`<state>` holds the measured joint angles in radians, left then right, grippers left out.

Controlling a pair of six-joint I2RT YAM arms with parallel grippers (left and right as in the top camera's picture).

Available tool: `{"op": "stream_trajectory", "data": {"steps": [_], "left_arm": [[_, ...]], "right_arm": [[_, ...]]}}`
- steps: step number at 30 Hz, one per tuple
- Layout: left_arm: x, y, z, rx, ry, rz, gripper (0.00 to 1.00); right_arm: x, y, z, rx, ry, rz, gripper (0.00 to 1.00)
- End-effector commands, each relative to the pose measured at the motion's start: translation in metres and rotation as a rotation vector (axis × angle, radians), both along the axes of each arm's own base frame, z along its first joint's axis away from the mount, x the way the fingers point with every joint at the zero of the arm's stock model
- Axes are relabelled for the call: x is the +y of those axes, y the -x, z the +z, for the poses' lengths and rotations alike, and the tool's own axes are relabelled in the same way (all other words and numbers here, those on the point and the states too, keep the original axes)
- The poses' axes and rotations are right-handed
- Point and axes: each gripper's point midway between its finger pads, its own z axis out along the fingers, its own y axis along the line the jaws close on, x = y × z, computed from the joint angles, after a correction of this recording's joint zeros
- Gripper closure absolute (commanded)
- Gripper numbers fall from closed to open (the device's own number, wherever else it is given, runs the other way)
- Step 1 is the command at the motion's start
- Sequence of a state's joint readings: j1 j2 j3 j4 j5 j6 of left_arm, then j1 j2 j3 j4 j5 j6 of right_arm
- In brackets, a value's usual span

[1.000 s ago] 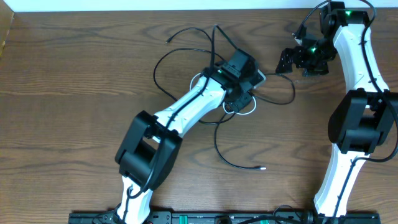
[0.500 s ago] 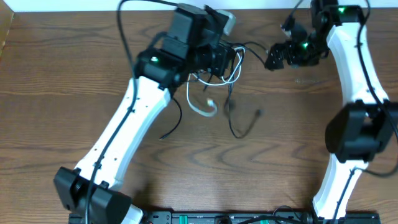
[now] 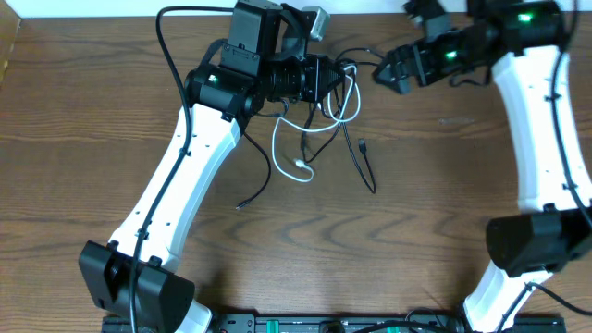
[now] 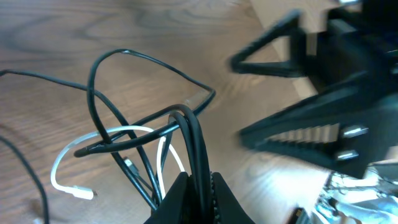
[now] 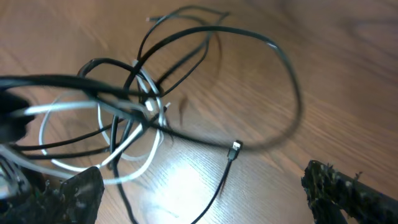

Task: Untangle cables

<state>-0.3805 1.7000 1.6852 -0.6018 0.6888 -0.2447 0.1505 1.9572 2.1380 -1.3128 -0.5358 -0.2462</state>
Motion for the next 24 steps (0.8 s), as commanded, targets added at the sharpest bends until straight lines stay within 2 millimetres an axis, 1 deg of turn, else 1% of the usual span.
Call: {"op": "stream_trajectory", "data": {"steps": [1,4,9,10,12,14,15,17,19,22,24], "left_arm": [[-0.005,0.009,0.007,0.033,0.051,-0.046,0.92],[-0.005,0.013,0.005,0.051,0.053,-0.055,0.92],[-0.004,0.018,0.000,0.086,0.040,-0.054,0.92],[-0.003,0.019,-0.002,0.095,0.036,-0.054,0.92],[-0.003,0.020,-0.003,0.102,0.034,-0.054,0.92],[-0.002,0.021,-0.004,0.108,0.032,-0.054,0.92],[-0.002,0.021,-0.004,0.110,0.031,-0.053,0.92],[-0.002,0.022,-0.006,0.119,0.027,-0.053,0.92],[-0.001,0.024,-0.007,0.127,0.024,-0.052,0.92],[0.001,0.023,-0.008,0.120,0.015,-0.054,0.92],[0.006,0.021,-0.010,0.114,0.004,-0.048,0.92]], "right_arm": [[0.015,0.000,-0.025,0.003,0.057,0.103,0.01],[0.014,-0.004,-0.047,0.016,0.158,0.108,0.04],[0.018,-0.008,-0.077,0.029,0.245,0.176,0.19],[0.019,-0.011,-0.083,0.034,0.248,0.181,0.26],[0.019,-0.014,-0.087,0.032,0.248,0.180,0.40],[0.020,-0.018,-0.087,0.020,0.246,0.178,0.56],[0.020,-0.019,-0.086,0.013,0.245,0.176,0.66],[0.019,-0.023,-0.085,-0.001,0.243,0.170,0.82],[0.015,-0.028,-0.085,-0.002,0.248,0.129,0.99],[-0.007,-0.041,-0.087,0.023,0.286,-0.028,0.99],[-0.028,-0.048,-0.088,0.051,0.309,-0.151,0.99]]}}
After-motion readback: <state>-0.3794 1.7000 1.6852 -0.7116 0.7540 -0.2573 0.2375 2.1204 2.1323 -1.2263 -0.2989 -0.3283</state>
